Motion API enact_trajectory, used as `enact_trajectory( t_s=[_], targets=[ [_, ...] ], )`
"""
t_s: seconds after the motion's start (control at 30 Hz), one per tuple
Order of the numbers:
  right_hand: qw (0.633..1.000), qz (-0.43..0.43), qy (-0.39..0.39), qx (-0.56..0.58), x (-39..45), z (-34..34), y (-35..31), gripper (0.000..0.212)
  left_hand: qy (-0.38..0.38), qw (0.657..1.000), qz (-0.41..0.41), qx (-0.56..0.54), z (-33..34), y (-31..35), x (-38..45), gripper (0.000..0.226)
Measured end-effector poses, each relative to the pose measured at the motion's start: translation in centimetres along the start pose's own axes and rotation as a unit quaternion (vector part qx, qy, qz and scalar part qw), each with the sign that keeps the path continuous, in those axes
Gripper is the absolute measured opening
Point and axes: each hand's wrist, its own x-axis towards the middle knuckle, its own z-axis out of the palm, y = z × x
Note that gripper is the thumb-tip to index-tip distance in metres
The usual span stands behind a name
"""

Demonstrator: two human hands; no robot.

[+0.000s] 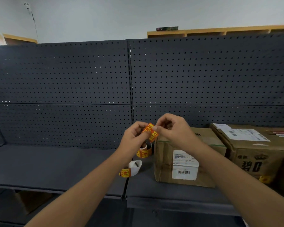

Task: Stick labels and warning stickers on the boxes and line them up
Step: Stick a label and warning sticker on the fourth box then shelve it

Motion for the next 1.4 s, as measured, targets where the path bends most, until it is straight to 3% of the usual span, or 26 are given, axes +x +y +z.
enact_trajectory(
  t_s=[0.2, 0.37, 0.47, 0.73, 0.83, 1.07, 1.27, 1.4],
  targets=[
    [0.999, 0.018, 0.017, 0.034, -1.1, -2.1, 0.5, 0.018, -0.040, 0.999, 0.020, 0.026, 1.8, 1.3, 0.7, 0.012],
    [0.999, 0.021, 0.043, 0.017, -2.7, -4.4, 1.4, 0.012, -0.112, 0.992, -0.034, 0.048, 3.4, 2.5, 2.0, 0.021],
    [0.994, 0.050, 0.082, 0.055, -3.5, -5.9, 2.1, 0.012, -0.073, 0.995, -0.049, 0.046, 5.3, 2.8, 2.5, 0.032],
    [0.969, 0.094, 0.148, 0.176, -4.4, -9.9, 3.3, 0.013, -0.039, 0.990, -0.104, -0.082, 11.1, 2.3, 4.0, 0.021],
    [0.961, 0.114, 0.171, 0.187, -4.8, -11.3, 4.4, 0.013, -0.028, 0.990, -0.114, -0.082, 13.0, 2.3, 4.7, 0.020],
    [0.959, 0.162, 0.177, 0.149, -4.9, -13.8, 6.5, 0.016, -0.039, 0.995, -0.060, 0.073, 15.7, 2.4, 6.7, 0.014],
    [0.963, 0.193, 0.173, 0.072, -5.0, -14.9, 7.8, 0.026, -0.047, 0.971, -0.014, 0.233, 17.6, 1.4, 8.1, 0.014],
    [0.962, 0.223, 0.150, 0.051, -4.6, -15.4, 8.9, 0.030, -0.040, 0.959, 0.005, 0.281, 18.6, 0.7, 7.9, 0.017]
  ],
)
